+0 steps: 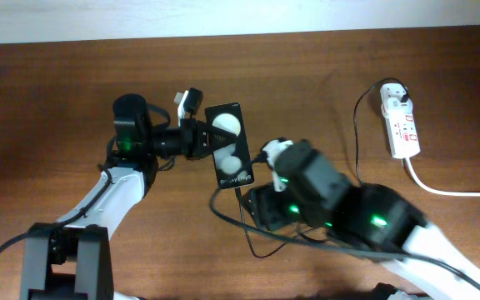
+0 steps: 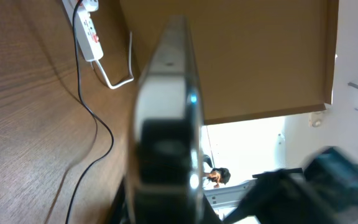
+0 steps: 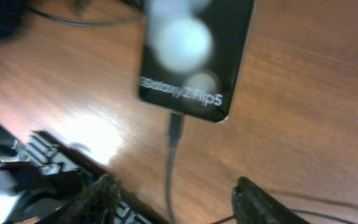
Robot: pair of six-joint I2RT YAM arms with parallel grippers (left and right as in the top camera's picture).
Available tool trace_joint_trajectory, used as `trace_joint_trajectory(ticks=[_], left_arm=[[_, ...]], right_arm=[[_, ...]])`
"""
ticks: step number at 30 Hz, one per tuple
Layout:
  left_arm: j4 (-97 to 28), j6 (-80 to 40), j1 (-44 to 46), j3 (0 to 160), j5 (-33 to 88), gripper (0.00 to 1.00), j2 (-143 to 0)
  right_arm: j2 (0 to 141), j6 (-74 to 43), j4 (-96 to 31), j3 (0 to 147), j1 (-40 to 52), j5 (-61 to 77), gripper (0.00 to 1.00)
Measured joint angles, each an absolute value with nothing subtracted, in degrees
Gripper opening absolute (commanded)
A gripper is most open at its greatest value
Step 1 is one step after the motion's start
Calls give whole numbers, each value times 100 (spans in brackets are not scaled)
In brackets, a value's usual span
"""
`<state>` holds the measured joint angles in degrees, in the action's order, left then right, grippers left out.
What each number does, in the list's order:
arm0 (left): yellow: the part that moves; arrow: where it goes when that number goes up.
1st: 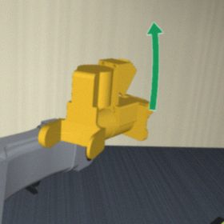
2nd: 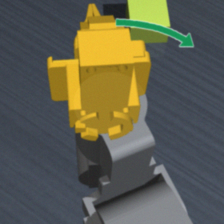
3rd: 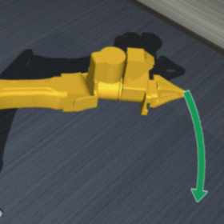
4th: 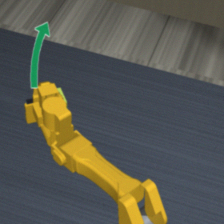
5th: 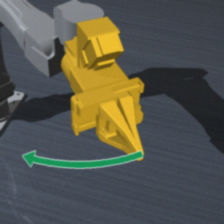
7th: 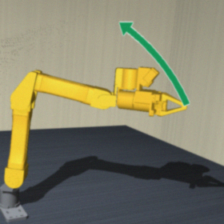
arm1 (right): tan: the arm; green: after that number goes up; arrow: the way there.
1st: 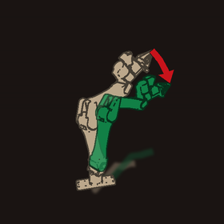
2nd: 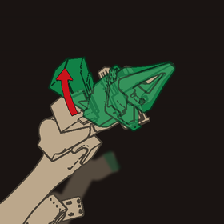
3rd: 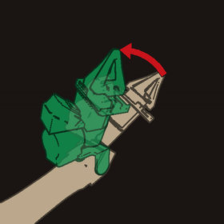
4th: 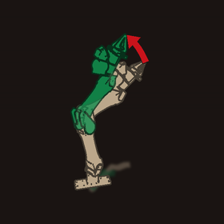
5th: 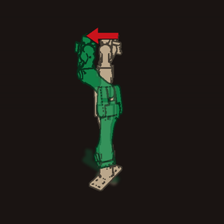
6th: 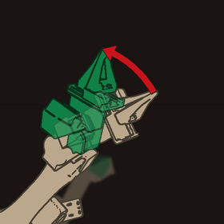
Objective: Plug charger to phone and switch on socket
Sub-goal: 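Open the right gripper, release the plug, and pull back right, then lower the connected phone onto the table with the left gripper and release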
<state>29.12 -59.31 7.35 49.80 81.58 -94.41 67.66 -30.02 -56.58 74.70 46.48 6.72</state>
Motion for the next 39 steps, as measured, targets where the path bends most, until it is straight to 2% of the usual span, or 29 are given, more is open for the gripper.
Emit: trace_joint_trajectory(ticks=[3,9,16,22,39], left_arm=[[2939,-5911,1020,4978,7808,0,-9441],[3188,-5605,2099,4965,6431,0,-9441],[1031,-4377,2132,4967,5011,0,-9463],[-119,-3524,2128,4960,4777,0,-9470],[-303,-3336,2128,4958,4751,0,-9470]], right_arm=[[6112,-3000,-6073,7924,4648,561,99],[4939,-3002,-6794,8001,4648,-392,99],[4917,-3002,-6860,8003,4644,-561,99],[4934,-3006,-6858,8003,4644,-578,98],[4934,-3006,-6858,8003,4644,-582,99]])
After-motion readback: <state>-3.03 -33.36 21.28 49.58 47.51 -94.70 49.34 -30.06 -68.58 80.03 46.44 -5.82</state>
